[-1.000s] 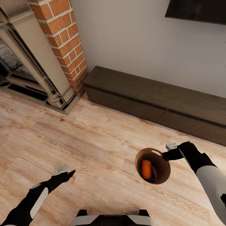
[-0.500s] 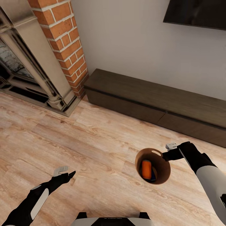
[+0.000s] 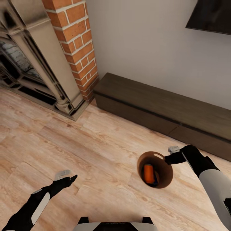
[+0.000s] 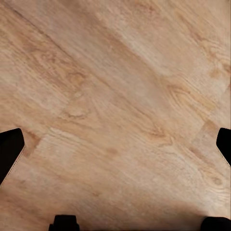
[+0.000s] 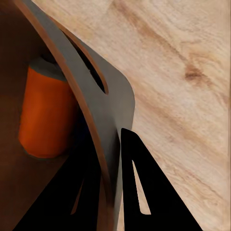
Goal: Put the three can of soda from the living room inside the tash can in the kitchen.
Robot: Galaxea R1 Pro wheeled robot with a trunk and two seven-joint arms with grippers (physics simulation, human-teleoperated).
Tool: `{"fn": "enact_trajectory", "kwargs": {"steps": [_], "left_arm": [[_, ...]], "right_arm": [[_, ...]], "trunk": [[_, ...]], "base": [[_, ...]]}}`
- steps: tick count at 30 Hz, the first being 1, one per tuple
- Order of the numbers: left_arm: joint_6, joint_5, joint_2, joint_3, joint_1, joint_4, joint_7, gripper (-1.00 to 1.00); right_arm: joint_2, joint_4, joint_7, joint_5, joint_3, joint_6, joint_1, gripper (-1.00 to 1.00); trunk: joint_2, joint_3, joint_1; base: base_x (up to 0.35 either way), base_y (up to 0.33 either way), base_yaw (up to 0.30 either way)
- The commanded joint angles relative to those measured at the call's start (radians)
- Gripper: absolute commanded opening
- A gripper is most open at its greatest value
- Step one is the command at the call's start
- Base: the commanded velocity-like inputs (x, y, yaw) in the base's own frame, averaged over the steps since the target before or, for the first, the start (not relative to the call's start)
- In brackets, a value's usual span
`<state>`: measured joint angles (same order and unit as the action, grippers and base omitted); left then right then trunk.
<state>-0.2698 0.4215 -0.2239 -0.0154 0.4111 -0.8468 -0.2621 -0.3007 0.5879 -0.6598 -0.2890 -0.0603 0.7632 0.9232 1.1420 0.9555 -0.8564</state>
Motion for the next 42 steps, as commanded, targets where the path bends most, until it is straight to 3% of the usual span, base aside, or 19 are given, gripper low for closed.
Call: {"fn": "enact_trajectory", "kwargs": {"steps": [1, 42], "left_arm": [[0.0, 0.0, 0.0, 0.0, 0.0, 0.0, 0.0, 1.0], [0.003, 0.0, 0.002, -0.029, 0.0, 0.005, 0.0, 1.0]], "right_arm": [[0.001, 0.0, -0.006, 0.013, 0.0, 0.007, 0.0, -1.0], [0.022, -0.002, -0.002, 0.012, 0.0, 0.007, -0.001, -1.0]], "trunk": [[0.0, 0.0, 0.0], [0.0, 0.0, 0.0]], "base": [[0.322, 0.0, 0.24], [0.187, 0.224, 0.245]]}}
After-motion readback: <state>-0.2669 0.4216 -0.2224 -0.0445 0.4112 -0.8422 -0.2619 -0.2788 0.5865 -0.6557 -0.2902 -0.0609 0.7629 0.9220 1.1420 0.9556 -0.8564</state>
